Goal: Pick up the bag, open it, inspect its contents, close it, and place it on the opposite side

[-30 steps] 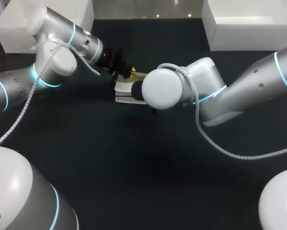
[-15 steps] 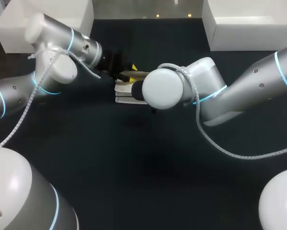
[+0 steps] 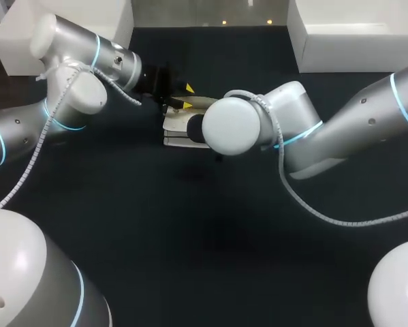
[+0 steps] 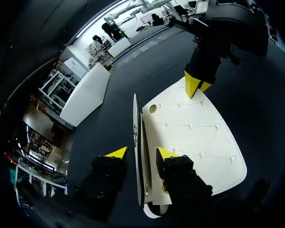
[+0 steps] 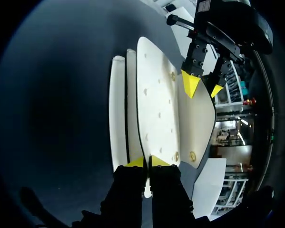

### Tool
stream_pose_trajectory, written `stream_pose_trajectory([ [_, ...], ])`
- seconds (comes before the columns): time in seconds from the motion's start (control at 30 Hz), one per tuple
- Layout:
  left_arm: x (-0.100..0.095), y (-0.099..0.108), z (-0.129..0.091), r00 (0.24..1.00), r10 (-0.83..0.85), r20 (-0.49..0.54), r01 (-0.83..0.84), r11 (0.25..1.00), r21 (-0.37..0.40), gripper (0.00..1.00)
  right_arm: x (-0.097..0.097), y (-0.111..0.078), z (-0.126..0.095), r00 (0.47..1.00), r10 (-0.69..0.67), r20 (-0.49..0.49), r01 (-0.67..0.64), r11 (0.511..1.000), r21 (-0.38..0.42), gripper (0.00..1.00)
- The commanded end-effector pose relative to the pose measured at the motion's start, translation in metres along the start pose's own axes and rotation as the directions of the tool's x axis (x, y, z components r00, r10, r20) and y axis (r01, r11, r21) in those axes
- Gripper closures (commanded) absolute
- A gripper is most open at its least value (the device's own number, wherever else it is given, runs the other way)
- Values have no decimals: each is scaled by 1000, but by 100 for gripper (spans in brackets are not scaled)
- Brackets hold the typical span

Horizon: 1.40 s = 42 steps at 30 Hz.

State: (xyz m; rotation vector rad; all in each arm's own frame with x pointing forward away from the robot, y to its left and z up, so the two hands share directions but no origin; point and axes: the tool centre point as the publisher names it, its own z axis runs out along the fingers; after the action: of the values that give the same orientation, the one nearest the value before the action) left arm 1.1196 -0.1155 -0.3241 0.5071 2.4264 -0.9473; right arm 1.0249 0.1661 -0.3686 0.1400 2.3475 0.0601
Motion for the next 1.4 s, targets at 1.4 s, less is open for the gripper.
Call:
stream_pose_trajectory([
  [1.4,25,9,4,1000,-5,-13,5,999,46,100,1,0,2,1000,0,3,0,1000,-1,100],
])
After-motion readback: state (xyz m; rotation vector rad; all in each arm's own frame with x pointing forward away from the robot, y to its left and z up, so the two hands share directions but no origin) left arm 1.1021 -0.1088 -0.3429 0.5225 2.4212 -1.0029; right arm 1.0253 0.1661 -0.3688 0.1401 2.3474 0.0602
